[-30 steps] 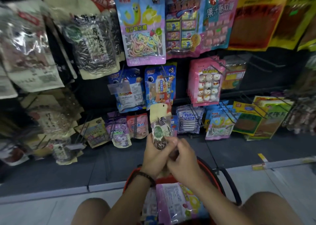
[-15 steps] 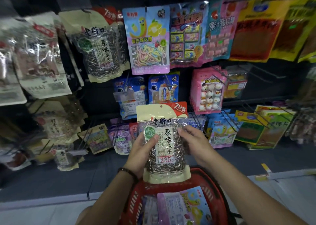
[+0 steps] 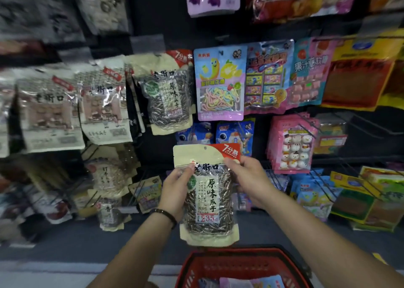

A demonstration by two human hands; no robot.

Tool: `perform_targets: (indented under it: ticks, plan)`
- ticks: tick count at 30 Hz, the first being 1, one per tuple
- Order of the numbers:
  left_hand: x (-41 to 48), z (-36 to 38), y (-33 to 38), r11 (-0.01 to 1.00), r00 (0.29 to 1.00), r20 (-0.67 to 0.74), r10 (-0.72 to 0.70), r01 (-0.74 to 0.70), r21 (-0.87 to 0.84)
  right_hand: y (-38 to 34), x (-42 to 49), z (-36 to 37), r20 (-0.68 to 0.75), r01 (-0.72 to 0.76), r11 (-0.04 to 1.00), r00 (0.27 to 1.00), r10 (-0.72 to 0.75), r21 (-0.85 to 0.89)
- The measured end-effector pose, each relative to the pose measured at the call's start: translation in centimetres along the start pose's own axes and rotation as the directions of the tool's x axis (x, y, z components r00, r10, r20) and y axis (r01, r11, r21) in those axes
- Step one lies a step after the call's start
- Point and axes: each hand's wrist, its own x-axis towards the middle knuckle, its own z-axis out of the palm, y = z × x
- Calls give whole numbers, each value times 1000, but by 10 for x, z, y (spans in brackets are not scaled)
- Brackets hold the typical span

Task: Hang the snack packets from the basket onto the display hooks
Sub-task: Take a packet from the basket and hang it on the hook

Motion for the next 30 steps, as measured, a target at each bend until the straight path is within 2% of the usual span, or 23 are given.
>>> perform_targets:
  ticks: [3, 7, 12, 22, 26, 30]
  plan:
    - [11, -15, 37, 997, 997, -5, 75, -75, -14, -30, 20, 20, -60, 59, 995, 996, -64, -77]
    - [24, -36, 88, 987, 987, -22, 156, -156, 24, -67, 35, 49, -8, 122, 989, 992, -123, -80]
    - [40, -43, 147, 978, 964, -168, 207, -201, 50, -119, 57, 81, 40, 223, 968, 975, -219, -115]
    - [109, -49, 227, 958, 929, -237, 286, -269, 103, -203, 116, 115, -38, 231, 968, 971, -235, -99]
    - [123, -44, 243, 942, 911, -249, 329, -301, 146, -218, 140, 119, -81, 234, 965, 966, -244, -119]
    - [133, -44, 255, 950, 910, -275, 310, -284, 131, -229, 151, 124, -92, 248, 957, 960, -263, -150]
